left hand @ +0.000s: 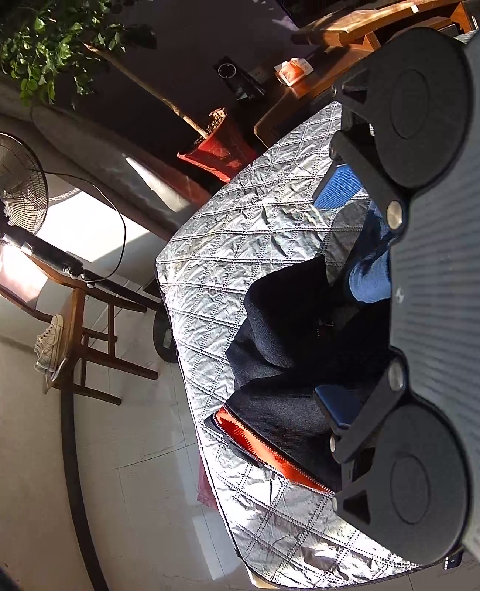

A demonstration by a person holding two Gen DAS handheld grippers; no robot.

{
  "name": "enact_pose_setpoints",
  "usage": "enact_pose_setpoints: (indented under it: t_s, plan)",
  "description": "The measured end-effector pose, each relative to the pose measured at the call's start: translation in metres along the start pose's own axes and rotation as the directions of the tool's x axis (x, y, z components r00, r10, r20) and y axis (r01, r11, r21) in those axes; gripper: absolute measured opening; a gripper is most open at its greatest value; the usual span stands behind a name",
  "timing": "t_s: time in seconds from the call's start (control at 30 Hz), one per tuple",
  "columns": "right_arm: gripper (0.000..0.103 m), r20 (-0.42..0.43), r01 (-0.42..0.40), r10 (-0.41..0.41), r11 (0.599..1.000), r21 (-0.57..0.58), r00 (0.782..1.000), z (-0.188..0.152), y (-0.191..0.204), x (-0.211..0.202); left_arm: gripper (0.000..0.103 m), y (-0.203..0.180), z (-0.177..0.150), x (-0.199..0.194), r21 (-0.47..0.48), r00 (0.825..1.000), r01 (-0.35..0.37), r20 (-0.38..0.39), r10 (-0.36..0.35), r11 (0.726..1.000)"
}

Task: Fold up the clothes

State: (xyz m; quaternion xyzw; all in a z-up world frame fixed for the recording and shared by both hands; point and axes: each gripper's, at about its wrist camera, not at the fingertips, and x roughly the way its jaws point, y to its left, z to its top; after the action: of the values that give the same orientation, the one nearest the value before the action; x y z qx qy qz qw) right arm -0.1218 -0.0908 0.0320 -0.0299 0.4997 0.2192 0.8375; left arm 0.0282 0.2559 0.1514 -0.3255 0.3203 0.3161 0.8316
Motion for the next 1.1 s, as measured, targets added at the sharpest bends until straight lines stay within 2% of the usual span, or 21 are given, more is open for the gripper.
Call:
enact_pose_setpoints:
  t_s: [0.03, 0.07, 0.1, 0.17, 0.23, 0.27, 0.3, 0.33, 0.37, 0.43, 0.5, 0.57, 0.63, 0.67, 0.73, 0.87, 0.93, 0.97, 1.0, 1.07, 1.1]
  plan:
    - [0.056, 0.008, 0.024, -0.024, 0.999, -0.021, 1.000, -0.002, 0.005, -0.001, 0.101, -0.003, -0.002, 0.001, 0.004, 1.000, 0.003, -0.006, -0.003, 1.000]
    - [0.019, 0.009, 0.020, -0.020, 1.000, -0.011, 1.000, -0.001, 0.005, -0.001, 0.101, -0.005, -0.004, 0.001, 0.010, 1.000, 0.008, -0.011, -0.008, 1.000]
    - [0.003, 0.005, -0.019, 0.019, 0.999, 0.043, 1.000, 0.003, 0.003, 0.000, 0.101, -0.008, -0.006, 0.002, 0.017, 1.000, 0.013, -0.016, -0.012, 1.000]
    - [0.003, 0.012, -0.070, 0.070, 0.994, 0.081, 0.998, 0.004, 0.007, 0.007, 0.101, -0.013, -0.010, 0.003, 0.032, 0.999, 0.022, -0.025, -0.021, 0.999]
    - [0.003, 0.020, -0.077, 0.076, 0.996, 0.036, 0.997, 0.009, 0.019, 0.012, 0.101, -0.019, -0.015, 0.003, 0.049, 0.999, 0.031, -0.033, -0.030, 0.998]
    - [0.006, 0.024, -0.080, 0.079, 0.997, 0.012, 0.997, 0.012, 0.025, 0.015, 0.101, -0.023, -0.017, 0.003, 0.058, 0.999, 0.036, -0.036, -0.034, 0.998]
    - [0.015, 0.016, -0.125, 0.124, 0.991, 0.044, 0.992, 0.017, 0.024, 0.016, 0.101, -0.026, -0.019, 0.004, 0.066, 0.998, 0.040, -0.040, -0.038, 0.997]
    - [0.016, 0.045, -0.185, 0.182, 0.979, 0.084, 0.982, 0.021, 0.018, 0.009, 0.101, -0.029, -0.022, 0.004, 0.075, 0.998, 0.045, -0.044, -0.042, 0.996]
    - [0.016, 0.083, -0.248, 0.239, 0.961, 0.122, 0.968, 0.025, 0.011, 0.002, 0.101, -0.032, -0.024, 0.004, 0.083, 0.998, 0.049, -0.048, -0.046, 0.995]
    - [0.020, 0.201, -0.296, 0.262, 0.941, 0.165, 0.944, 0.036, -0.010, -0.027, 0.101, -0.039, -0.028, 0.005, 0.104, 0.997, 0.061, -0.057, -0.055, 0.993]
    - [0.049, 0.320, -0.231, 0.155, 0.949, 0.215, 0.935, 0.047, -0.044, -0.058, 0.101, -0.044, -0.032, 0.005, 0.122, 0.996, 0.069, -0.061, -0.062, 0.990]
    - [0.070, 0.355, -0.073, -0.052, 0.940, 0.332, 0.934, 0.054, -0.092, -0.076, 0.101, -0.048, -0.036, 0.004, 0.139, 0.995, 0.078, -0.067, -0.070, 0.987]
    - [0.074, 0.300, 0.101, -0.258, 0.886, 0.452, 0.918, 0.057, -0.141, -0.085, 0.101, -0.052, -0.040, 0.004, 0.151, 0.994, 0.091, -0.075, -0.081, 0.984]
    - [0.074, 0.264, 0.141, -0.308, 0.852, 0.505, 0.914, 0.052, -0.161, -0.082, 0.101, -0.054, -0.041, 0.004, 0.160, 0.993, 0.097, -0.082, -0.085, 0.982]
    - [0.074, 0.184, 0.205, -0.383, 0.773, 0.600, 0.905, 0.041, -0.199, -0.076, 0.101, -0.058, -0.046, 0.006, 0.181, 0.991, 0.107, -0.100, -0.090, 0.978]
    - [0.073, 0.202, 0.120, -0.357, 0.703, 0.701, 0.912, 0.019, -0.241, -0.053, 0.101, -0.067, -0.054, 0.007, 0.208, 0.989, 0.116, -0.115, -0.094, 0.971]
    - [0.073, 0.177, 0.101, -0.329, 0.678, 0.728, 0.928, 0.016, -0.258, -0.036, 0.101, -0.069, -0.057, 0.007, 0.214, 0.988, 0.121, -0.119, -0.097, 0.969]
    - [0.064, 0.198, 0.071, -0.311, 0.678, 0.732, 0.930, 0.014, -0.263, -0.032, 0.101, -0.071, -0.059, 0.008, 0.216, 0.988, 0.122, -0.123, -0.097, 0.969]
    - [0.042, 0.225, 0.036, -0.292, 0.679, 0.733, 0.929, 0.013, -0.267, -0.028, 0.101, -0.072, -0.061, 0.008, 0.218, 0.987, 0.124, -0.126, -0.098, 0.968]
    - [0.006, 0.222, 0.065, -0.306, 0.708, 0.703, 0.926, 0.019, -0.270, -0.027, 0.102, -0.075, -0.063, 0.009, 0.221, 0.986, 0.125, -0.134, -0.097, 0.967]
    - [0.006, 0.218, 0.098, -0.325, 0.731, 0.675, 0.920, 0.024, -0.271, -0.028, 0.101, -0.076, -0.064, 0.010, 0.223, 0.986, 0.127, -0.137, -0.097, 0.967]
